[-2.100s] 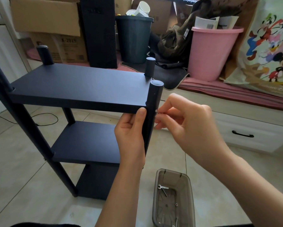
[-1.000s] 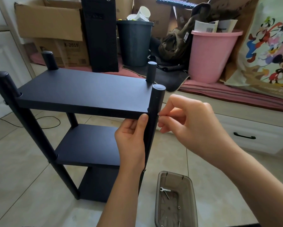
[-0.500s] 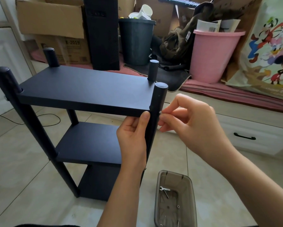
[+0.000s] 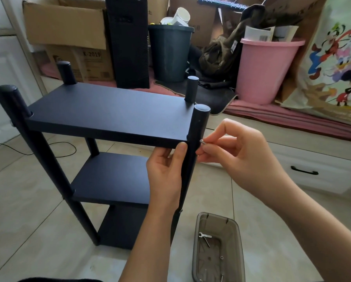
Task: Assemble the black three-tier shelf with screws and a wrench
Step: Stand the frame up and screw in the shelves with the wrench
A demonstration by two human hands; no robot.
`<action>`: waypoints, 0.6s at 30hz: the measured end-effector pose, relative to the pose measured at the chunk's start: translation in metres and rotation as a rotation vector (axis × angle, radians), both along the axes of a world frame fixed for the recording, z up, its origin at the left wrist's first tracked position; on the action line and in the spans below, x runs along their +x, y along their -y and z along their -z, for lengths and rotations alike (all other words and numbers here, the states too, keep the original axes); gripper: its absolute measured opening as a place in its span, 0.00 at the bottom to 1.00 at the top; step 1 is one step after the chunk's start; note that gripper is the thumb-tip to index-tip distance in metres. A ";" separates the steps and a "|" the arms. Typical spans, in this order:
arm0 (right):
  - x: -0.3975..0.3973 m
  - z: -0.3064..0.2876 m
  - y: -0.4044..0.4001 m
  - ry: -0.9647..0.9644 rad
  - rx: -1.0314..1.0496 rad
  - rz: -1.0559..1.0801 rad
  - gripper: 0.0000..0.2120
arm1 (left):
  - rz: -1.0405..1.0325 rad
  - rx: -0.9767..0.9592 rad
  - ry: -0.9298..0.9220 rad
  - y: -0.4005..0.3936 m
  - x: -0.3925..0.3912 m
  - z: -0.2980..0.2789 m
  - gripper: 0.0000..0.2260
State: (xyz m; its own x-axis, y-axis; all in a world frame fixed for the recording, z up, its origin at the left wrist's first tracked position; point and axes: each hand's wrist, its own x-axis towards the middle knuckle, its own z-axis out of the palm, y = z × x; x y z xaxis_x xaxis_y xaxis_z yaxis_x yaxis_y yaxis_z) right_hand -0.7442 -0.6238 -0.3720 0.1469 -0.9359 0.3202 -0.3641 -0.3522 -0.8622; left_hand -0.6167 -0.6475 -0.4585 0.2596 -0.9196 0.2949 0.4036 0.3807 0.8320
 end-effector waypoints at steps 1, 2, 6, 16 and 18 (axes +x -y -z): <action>-0.001 0.001 0.000 -0.016 -0.025 0.002 0.06 | 0.006 0.002 0.005 0.000 0.001 0.000 0.07; -0.001 0.002 -0.001 -0.036 -0.058 0.007 0.07 | 0.013 0.005 0.010 -0.001 0.001 0.000 0.07; 0.003 0.008 -0.005 -0.171 -0.211 0.086 0.07 | 0.034 0.014 0.000 0.001 0.002 0.000 0.07; 0.003 0.002 0.000 0.260 0.139 -0.059 0.04 | 0.051 -0.014 -0.017 0.003 0.006 0.004 0.12; 0.003 0.002 0.000 0.172 0.056 -0.043 0.05 | 0.049 -0.034 -0.013 0.004 0.005 0.005 0.09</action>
State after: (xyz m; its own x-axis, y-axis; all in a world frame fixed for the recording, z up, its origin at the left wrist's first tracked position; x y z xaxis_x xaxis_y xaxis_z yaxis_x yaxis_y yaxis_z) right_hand -0.7414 -0.6236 -0.3739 0.1345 -0.9470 0.2916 -0.1949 -0.3138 -0.9293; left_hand -0.6115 -0.6517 -0.4633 0.2183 -0.9209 0.3229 0.4332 0.3879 0.8136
